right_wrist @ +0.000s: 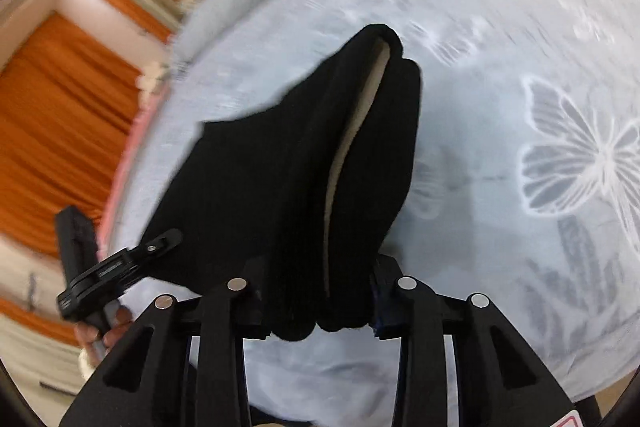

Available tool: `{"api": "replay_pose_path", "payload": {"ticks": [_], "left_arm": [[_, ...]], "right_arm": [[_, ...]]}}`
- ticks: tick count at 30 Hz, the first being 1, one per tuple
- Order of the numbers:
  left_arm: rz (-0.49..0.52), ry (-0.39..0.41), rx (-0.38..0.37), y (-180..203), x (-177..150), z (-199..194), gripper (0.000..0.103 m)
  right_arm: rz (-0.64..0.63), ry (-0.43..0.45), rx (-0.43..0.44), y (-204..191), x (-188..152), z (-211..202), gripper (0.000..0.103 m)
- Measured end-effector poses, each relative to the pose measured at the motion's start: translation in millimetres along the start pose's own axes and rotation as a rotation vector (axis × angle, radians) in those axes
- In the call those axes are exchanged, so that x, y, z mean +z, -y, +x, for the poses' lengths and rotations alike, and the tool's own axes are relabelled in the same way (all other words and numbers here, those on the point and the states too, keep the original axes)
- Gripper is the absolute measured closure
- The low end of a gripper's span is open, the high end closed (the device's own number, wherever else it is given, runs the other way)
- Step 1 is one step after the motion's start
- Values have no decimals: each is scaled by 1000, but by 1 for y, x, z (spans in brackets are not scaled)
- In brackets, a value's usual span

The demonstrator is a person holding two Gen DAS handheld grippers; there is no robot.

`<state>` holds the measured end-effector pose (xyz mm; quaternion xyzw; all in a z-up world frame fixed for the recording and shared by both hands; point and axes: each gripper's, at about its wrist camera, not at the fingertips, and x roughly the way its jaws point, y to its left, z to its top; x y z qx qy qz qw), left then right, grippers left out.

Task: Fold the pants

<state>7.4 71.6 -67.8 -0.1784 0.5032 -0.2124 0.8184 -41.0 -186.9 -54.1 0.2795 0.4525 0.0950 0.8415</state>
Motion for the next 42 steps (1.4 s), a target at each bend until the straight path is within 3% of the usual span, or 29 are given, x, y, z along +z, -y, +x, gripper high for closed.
{"api": "replay_pose_path", "payload": {"ticks": [3, 4, 5, 6, 7, 8, 11, 13, 17, 21, 23, 25, 26, 29, 33, 42], "left_arm": [[26, 4, 18, -2, -19, -25, 70], [26, -14, 34, -6, -26, -20, 67], [23, -39, 58, -13, -33, -12, 61], [16, -70, 97, -19, -43, 0, 50], [-3, -64, 112, -23, -47, 2, 46], [-12, -30, 125, -22, -47, -3, 41], [68, 44, 204, -10, -42, -12, 9], [45, 62, 207, -12, -43, -12, 9], [-62, -50, 126, -17, -43, 6, 6], [-18, -37, 160, -9, -42, 13, 5], [-8, -26, 174, -5, -41, 17, 5], [4, -26, 168, -2, -44, 16, 6], [6, -19, 166, -3, -42, 18, 15], [14, 4, 140, 4, -39, 17, 41], [9, 39, 109, 2, -37, 3, 69], [32, 47, 80, 9, -50, -33, 72]], "right_arm": [[-73, -31, 4, -13, -10, -9, 65], [-78, -84, -36, -7, -18, 4, 62], [-66, -117, -94, 1, -23, 16, 51], [-38, -135, -132, 10, -27, 24, 42], [28, -123, -104, 18, -30, 25, 42], [43, -124, -90, 17, -28, 24, 39], [-3, -91, -129, 7, -24, 23, 29], [28, -109, -110, 7, -25, 30, 29], [65, -115, -75, 1, -18, 47, 22], [57, -108, -88, 4, -14, 48, 16], [51, -97, -98, 3, -15, 48, 16], [56, -72, -95, 4, -16, 47, 22], [60, -50, -95, 5, -18, 45, 34], [43, -41, -63, 4, -18, 43, 52], [9, -24, -56, -3, -20, 37, 62], [-35, -8, -41, -17, -36, 12, 65]]}}
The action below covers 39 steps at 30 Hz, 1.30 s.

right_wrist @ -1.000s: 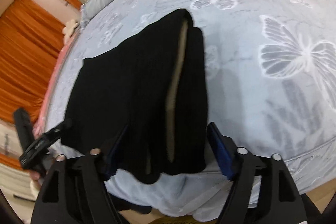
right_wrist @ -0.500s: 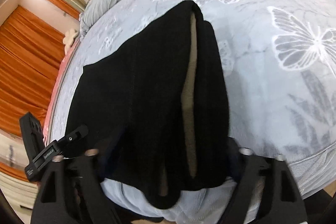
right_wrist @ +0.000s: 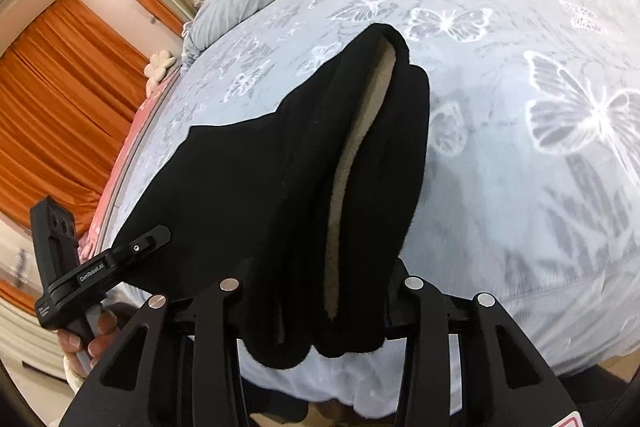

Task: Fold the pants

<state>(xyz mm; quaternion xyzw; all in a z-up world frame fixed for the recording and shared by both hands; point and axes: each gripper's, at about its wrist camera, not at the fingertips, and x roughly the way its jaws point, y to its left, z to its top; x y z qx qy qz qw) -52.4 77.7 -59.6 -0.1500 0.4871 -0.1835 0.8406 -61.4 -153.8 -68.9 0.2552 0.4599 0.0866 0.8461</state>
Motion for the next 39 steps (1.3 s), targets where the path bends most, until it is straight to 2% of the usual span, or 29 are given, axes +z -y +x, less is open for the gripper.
{"api": "replay_pose_path", "payload": {"ticks": [3, 5, 7, 9, 10, 14, 23, 28, 30, 31, 33, 36, 39], "left_arm": [[-5, -31, 13, -10, -6, 11, 66], [0, -34, 39, -11, -8, 17, 59], [14, -21, 69, -10, -9, 19, 47], [13, -10, 131, -11, -8, 22, 22], [1, -3, 148, -13, -8, 24, 19], [-46, -25, 106, -20, -6, 32, 19], [-47, -21, 127, -13, -6, 35, 19], [-45, -24, 120, -12, -6, 36, 22], [-38, -32, 77, -10, -7, 35, 43], [-33, -30, 72, -9, -7, 33, 46], [-19, -15, 74, -6, -7, 27, 65], [-4, -8, 69, 0, -5, 15, 71], [20, 5, 77, 10, -3, 4, 72]], "right_arm": [[30, -23, 4, 11, -4, 9, 61], [64, -39, 18, 18, -2, 12, 48], [72, -46, 19, 20, -1, 15, 45], [84, -51, 24, 23, -2, 18, 42], [100, -55, 35, 26, -2, 20, 42], [132, -65, 57, 31, 1, 25, 40], [146, -55, 50, 28, -1, 28, 39], [143, -48, 47, 28, -3, 26, 39], [135, -41, 44, 28, -4, 25, 50], [125, -37, 47, 26, -4, 24, 54], [103, -21, 51, 21, -5, 20, 62], [68, -1, 31, 13, -5, 15, 64], [63, 10, 35, 8, -3, 9, 65]]}}
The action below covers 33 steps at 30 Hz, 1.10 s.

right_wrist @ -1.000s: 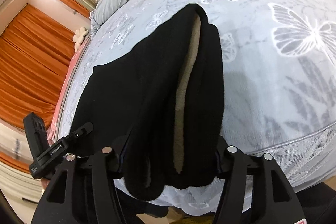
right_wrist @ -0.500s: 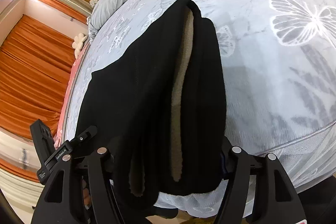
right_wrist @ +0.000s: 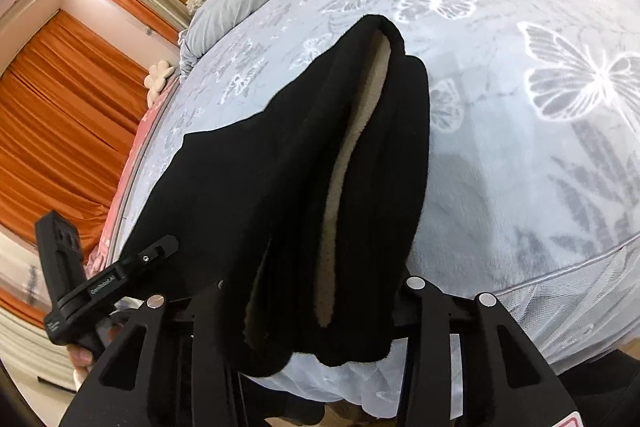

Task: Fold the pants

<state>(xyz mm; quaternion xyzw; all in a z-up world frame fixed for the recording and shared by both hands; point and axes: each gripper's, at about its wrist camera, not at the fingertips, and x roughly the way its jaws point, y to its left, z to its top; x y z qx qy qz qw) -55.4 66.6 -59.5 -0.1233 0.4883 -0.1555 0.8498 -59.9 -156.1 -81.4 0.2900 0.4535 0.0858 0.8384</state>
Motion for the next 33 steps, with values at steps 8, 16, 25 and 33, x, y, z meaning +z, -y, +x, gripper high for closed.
{"api": "replay_pose_path", "payload": {"ticks": [8, 16, 25, 33], "left_arm": [[69, 44, -28, 25, 16, -52, 73], [149, 181, -76, 53, 71, -119, 73], [232, 412, -57, 87, 207, -122, 72], [212, 477, -44, 84, 316, -26, 72]], "right_arm": [[-60, 25, 58, -31, 6, -42, 66], [-196, 147, 129, -85, 56, -102, 66], [-309, 357, 184, -127, 191, -102, 66], [-326, 463, 184, -102, 315, -15, 66]]}}
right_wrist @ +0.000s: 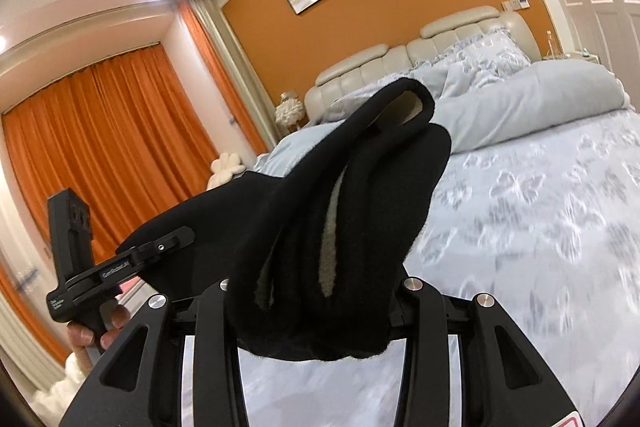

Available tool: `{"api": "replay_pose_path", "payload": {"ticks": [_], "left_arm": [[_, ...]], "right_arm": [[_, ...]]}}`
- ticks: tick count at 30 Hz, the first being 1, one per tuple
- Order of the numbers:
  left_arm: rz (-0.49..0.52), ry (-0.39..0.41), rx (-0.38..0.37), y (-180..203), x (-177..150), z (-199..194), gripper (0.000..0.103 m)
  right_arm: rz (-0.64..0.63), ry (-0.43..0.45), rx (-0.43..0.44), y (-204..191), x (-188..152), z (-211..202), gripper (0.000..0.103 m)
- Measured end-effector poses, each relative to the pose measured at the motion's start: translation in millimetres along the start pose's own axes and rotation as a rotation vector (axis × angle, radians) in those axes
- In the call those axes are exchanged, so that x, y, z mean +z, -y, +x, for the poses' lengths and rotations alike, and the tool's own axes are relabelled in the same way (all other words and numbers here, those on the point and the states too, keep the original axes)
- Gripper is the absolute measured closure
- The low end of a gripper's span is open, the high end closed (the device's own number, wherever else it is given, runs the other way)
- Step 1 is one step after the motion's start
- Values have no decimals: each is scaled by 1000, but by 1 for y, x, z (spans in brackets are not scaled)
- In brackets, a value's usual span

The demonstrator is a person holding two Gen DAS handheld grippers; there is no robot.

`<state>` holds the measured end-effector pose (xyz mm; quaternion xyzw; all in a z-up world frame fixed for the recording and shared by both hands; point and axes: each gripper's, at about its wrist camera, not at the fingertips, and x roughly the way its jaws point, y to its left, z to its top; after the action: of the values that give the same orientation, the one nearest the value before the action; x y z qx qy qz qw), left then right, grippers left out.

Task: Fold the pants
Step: 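Lower the folded pants onto the bed and open both grippers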

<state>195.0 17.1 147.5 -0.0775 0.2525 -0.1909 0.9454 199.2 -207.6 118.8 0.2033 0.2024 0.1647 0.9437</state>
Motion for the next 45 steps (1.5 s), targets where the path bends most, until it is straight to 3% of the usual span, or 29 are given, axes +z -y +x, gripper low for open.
{"api": "replay_pose_path", "payload": {"ticks": [7, 10, 14, 16, 17, 18, 19, 20, 23, 25, 27, 29, 31, 33, 35, 36, 38, 40, 42, 45], "left_arm": [[71, 6, 62, -24, -28, 129, 71], [59, -74, 81, -43, -60, 185, 72], [-13, -217, 92, -70, -105, 236, 70], [-42, -228, 104, -82, -125, 243, 61], [-39, -242, 109, -85, -132, 243, 52], [-47, -254, 125, -85, -135, 243, 35], [-66, -264, 156, -90, -136, 241, 25], [-84, -266, 194, -95, -134, 237, 14], [-97, -257, 231, -105, -121, 208, 15], [-88, -204, 269, -105, -105, 177, 15], [-92, -189, 255, -100, -87, 161, 15], [-94, -204, 212, -92, -73, 164, 15], [-67, -244, 184, -78, -71, 183, 15], [-40, -313, 200, -70, -85, 214, 15], [-14, -411, 284, -73, -114, 248, 13], [-34, -427, 269, -84, -131, 261, 12], [-153, -363, 202, -101, -138, 253, 7], [-170, -364, 230, -101, -131, 240, 8], [-110, -332, 291, -89, -121, 220, 14], [-2, -272, 324, -59, -103, 171, 13]], "right_arm": [[41, -21, -36, 82, -24, 106, 65], [64, -69, -70, 110, -50, 142, 65], [75, -212, -164, 148, -98, 188, 63], [111, -240, -186, 158, -111, 191, 56], [178, -243, -158, 168, -109, 188, 50], [204, -258, -166, 172, -108, 188, 45], [216, -282, -191, 177, -109, 190, 32], [229, -314, -229, 179, -110, 188, 29], [242, -262, -322, 167, -103, 155, 29], [206, -161, -384, 148, -90, 125, 37], [94, -155, -387, 121, -73, 121, 89], [37, -205, -351, 100, -62, 136, 98], [4, -249, -310, 89, -60, 157, 99], [-55, -328, -355, 94, -69, 189, 99], [-48, -402, -430, 126, -90, 212, 103], [-13, -365, -390, 139, -98, 209, 103], [16, -343, -360, 140, -98, 201, 103], [13, -375, -414, 122, -91, 194, 103], [-14, -379, -454, 103, -84, 183, 97], [-51, -336, -460, 63, -76, 145, 94]]}}
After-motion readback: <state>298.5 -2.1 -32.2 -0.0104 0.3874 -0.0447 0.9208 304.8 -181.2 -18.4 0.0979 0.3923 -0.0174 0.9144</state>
